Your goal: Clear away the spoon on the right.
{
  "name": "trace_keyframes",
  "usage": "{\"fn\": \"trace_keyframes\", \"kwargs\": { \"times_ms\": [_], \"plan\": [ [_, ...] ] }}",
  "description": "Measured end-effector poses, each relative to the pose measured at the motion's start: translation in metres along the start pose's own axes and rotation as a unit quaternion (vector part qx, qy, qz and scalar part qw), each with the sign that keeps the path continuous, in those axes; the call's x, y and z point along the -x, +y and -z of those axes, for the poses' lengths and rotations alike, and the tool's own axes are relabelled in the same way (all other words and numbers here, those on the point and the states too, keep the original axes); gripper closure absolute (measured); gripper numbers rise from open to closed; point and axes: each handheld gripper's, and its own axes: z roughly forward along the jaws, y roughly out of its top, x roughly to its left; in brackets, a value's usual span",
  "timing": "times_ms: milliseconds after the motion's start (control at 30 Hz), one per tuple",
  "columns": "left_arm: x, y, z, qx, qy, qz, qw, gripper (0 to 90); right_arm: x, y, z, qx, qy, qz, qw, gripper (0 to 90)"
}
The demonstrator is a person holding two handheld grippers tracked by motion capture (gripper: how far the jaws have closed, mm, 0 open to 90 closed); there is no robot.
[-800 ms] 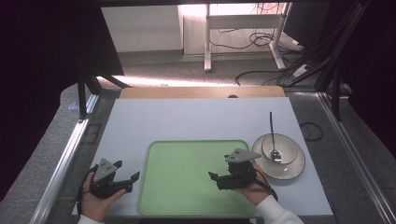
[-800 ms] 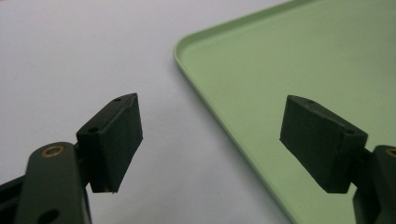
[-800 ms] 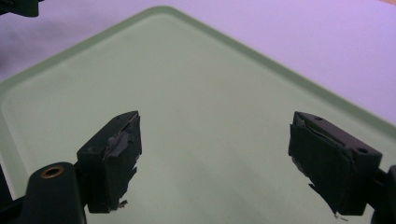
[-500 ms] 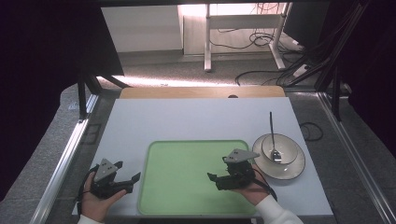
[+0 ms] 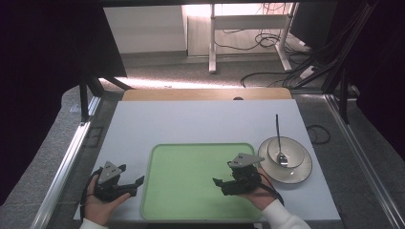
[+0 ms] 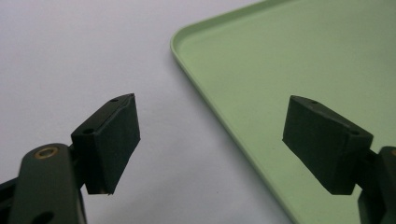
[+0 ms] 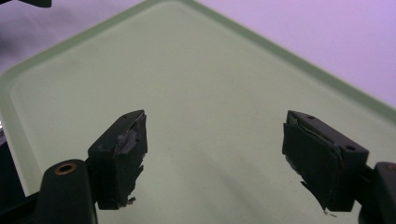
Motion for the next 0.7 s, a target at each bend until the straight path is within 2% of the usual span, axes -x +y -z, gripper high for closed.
{"fn": "trace_keyframes", "kwargs": {
  "times_ms": [433, 533, 700],
  "plan": [
    [0.0, -0.001, 0.001, 0.002, 0.003, -0.002, 1.0, 18.4, 0.007, 0.007, 0.008, 0.001, -0.009, 0.013, 0.9999, 25.1],
    [0.001, -0.001, 0.0, 0.001, 0.003, -0.004, 1.0, 18.3, 0.01, 0.011, 0.013, 0.008, -0.011, 0.011, 0.9999, 25.4],
    [0.001, -0.001, 0.0, -0.002, 0.006, -0.007, 1.0, 18.4, 0.011, 0.014, 0.016, 0.004, -0.013, 0.023, 0.9997, 25.5]
  ]
}}
